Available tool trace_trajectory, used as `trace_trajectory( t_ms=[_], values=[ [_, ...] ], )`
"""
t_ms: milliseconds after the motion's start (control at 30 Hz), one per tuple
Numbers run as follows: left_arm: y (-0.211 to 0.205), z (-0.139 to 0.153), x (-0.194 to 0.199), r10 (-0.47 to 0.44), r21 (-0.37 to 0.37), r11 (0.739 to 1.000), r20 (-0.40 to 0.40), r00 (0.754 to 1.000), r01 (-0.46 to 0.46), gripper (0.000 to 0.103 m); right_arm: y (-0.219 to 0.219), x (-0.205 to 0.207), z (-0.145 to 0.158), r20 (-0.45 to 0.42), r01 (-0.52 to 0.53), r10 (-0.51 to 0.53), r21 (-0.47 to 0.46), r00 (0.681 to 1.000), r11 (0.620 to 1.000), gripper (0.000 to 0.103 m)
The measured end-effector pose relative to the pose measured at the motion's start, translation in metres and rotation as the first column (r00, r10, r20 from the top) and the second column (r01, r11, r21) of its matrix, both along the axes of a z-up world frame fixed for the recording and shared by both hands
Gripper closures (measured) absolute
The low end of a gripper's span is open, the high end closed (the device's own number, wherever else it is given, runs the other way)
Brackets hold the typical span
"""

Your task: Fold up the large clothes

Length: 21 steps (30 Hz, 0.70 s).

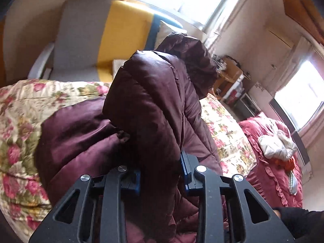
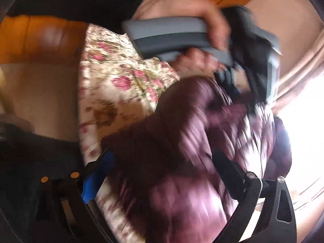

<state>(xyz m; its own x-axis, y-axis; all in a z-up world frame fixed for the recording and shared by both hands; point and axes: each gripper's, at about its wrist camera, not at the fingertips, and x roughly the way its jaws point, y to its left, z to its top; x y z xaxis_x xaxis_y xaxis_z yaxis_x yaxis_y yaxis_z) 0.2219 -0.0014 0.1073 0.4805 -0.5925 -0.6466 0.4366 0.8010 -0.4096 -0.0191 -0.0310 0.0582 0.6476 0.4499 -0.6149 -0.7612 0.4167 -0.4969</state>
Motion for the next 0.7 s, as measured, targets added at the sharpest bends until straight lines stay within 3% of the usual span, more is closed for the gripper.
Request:
trace_trajectory(
  t_ms=[67,133,167,233,300,367,500,633,700],
  values=[
    [0.008,0.0,-0.003,0.021,-0.003,1.0,0.001,1.0,-0.021,0.075,-0.029,0.016,0.025,-0.199,0.066,-0.042,0.115,0.979,0.991,0.006],
    [0.018,-0.004,-0.007,0.048,-0.023,0.999,-0.012,0.999,-0.048,0.075,-0.058,0.038,0.048,-0.303,0.173,-0.101,0.224,0.948,0.959,0.009],
    [0.021,-0.006,-0.009,0.059,-0.027,0.998,-0.016,0.998,-0.059,0.075,-0.069,0.048,0.058,-0.317,0.227,-0.138,0.262,0.938,0.938,0.016],
    [0.024,-0.01,-0.012,0.091,-0.034,0.995,-0.028,0.995,-0.092,0.075,-0.083,0.074,0.074,-0.31,0.329,-0.232,0.312,0.922,0.891,0.025],
    [0.024,-0.011,-0.017,0.119,-0.025,0.992,-0.023,0.993,-0.12,0.074,-0.079,0.093,0.078,-0.265,0.377,-0.301,0.313,0.916,0.872,0.034],
    [0.022,-0.015,-0.022,0.153,0.01,0.988,-0.002,0.988,-0.153,0.073,-0.065,0.114,0.071,-0.287,0.405,-0.323,0.298,0.902,0.865,0.037],
    [0.026,-0.036,-0.023,0.215,0.046,0.976,-0.001,0.977,-0.215,0.067,-0.049,0.126,0.045,-0.262,0.418,-0.357,0.238,0.897,0.876,0.037],
    [0.043,-0.075,-0.021,0.27,-0.039,0.962,-0.038,0.962,-0.271,0.063,-0.033,0.119,0.022,-0.189,0.448,-0.414,0.21,0.891,0.869,0.036],
    [0.043,-0.08,-0.018,0.276,-0.027,0.961,-0.007,0.961,-0.276,0.063,-0.034,0.119,0.02,-0.203,0.462,-0.422,0.229,0.884,0.857,0.036]
  ],
)
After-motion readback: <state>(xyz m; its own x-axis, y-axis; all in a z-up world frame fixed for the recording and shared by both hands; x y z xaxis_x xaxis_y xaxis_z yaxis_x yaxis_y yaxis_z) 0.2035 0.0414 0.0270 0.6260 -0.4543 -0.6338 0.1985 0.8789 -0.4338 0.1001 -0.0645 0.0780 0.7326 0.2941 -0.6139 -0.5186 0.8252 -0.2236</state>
